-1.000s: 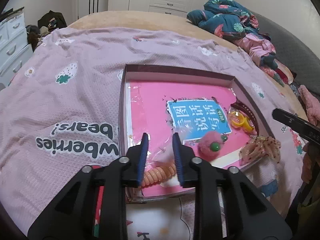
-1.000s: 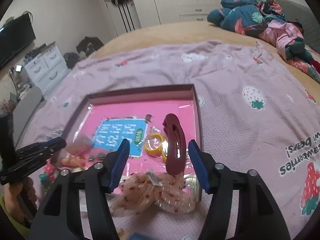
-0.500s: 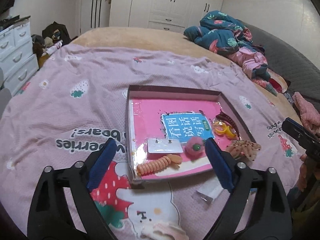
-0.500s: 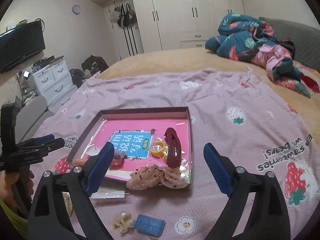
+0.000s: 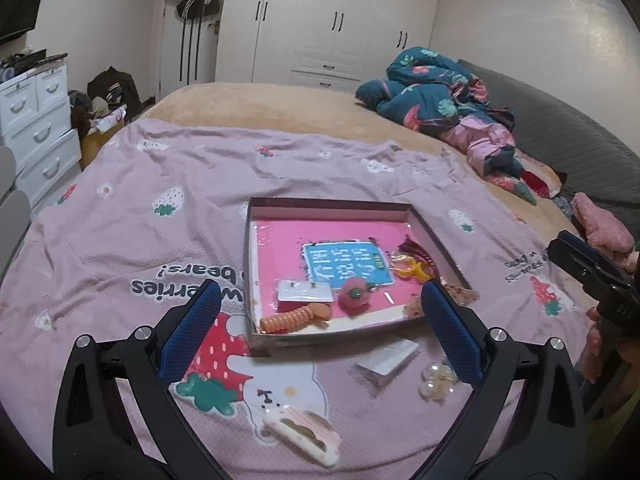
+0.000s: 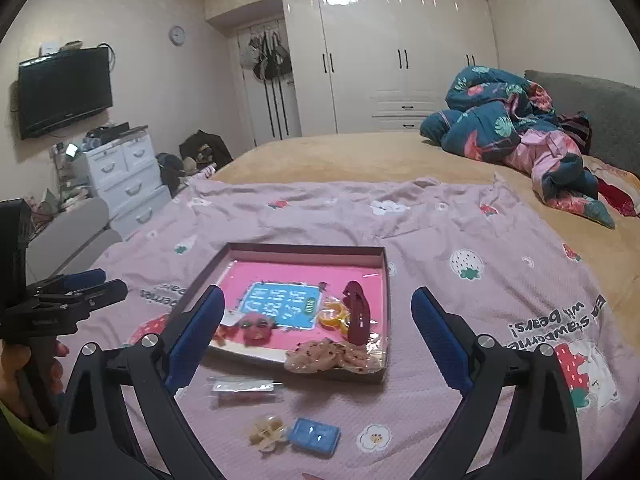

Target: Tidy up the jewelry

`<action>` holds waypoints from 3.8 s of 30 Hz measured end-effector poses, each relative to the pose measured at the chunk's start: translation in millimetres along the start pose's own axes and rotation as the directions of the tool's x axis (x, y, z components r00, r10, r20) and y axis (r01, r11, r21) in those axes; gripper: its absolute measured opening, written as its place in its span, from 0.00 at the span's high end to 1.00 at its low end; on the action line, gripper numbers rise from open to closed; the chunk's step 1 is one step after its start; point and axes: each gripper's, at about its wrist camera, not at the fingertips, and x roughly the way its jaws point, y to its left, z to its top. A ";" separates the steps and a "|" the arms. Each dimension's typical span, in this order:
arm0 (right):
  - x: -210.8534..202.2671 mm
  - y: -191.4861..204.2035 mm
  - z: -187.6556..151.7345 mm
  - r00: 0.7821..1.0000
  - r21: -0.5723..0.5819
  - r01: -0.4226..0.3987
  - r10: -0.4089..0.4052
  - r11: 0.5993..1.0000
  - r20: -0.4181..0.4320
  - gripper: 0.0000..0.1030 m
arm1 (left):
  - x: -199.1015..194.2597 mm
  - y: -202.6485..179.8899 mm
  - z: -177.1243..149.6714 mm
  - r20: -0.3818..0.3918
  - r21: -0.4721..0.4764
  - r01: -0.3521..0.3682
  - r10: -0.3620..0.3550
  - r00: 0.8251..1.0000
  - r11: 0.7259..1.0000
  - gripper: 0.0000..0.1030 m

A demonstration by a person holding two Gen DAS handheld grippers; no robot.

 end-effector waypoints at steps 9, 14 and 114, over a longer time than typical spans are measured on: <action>-31.8 13.9 -5.3 0.999 -0.039 -0.029 0.031 0.999 0.027 0.09 | -32.5 -14.9 -8.9 0.044 0.041 -0.028 0.026 0.999 0.999 0.09; -44.1 21.8 -8.3 0.998 -0.057 -0.039 0.042 0.998 0.039 0.09 | -46.0 -15.5 -16.3 0.054 0.050 -0.048 0.045 0.998 0.998 0.09; 41.8 41.4 -105.7 0.928 0.033 -0.186 0.187 0.982 -0.321 0.63 | 34.5 -7.3 -102.5 -0.218 0.013 0.054 -0.050 0.975 0.998 0.69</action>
